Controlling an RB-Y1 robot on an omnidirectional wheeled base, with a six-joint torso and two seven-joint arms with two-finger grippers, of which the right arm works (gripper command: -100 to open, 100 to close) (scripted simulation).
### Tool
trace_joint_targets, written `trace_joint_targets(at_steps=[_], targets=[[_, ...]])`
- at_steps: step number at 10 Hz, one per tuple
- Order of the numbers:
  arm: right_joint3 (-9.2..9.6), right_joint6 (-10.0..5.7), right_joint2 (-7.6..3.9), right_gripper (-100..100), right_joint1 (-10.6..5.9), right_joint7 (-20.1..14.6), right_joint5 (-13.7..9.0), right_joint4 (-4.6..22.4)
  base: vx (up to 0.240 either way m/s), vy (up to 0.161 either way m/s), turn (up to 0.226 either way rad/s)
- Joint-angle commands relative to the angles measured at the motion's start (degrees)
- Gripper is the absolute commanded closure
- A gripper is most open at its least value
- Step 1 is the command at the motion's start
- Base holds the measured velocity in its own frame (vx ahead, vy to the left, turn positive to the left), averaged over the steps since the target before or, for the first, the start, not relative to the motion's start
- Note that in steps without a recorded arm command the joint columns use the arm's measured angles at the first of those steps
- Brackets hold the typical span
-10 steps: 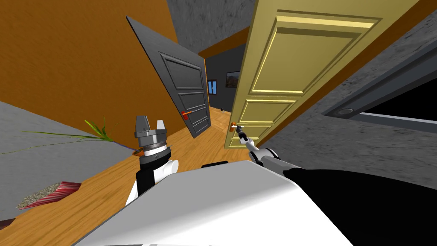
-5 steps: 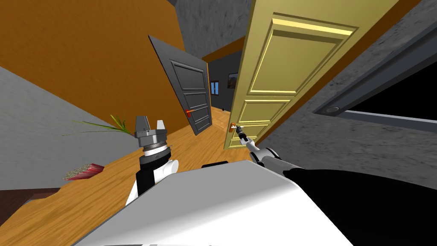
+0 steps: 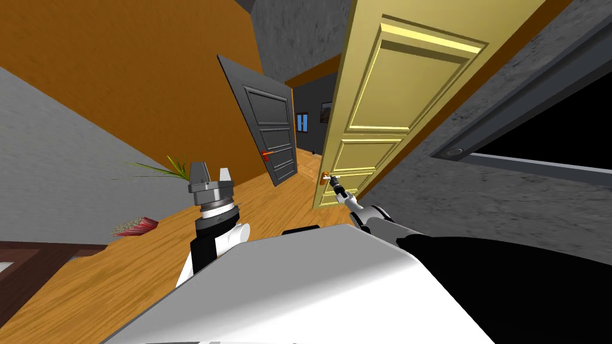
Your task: Pull the door open
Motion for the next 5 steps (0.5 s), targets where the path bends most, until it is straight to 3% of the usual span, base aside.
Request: trace_joint_targets(at_steps=[1, 5], targets=[[0.98, -0.12, 0.16, 100, 0.32, -0.8, 0.4, -0.4, -0.165, -0.088, 0.041], [3.67, -1.08, -0.21, 100, 0.36, -3.2, 1.7, -1.3, -0.179, -0.099, 0.054]])
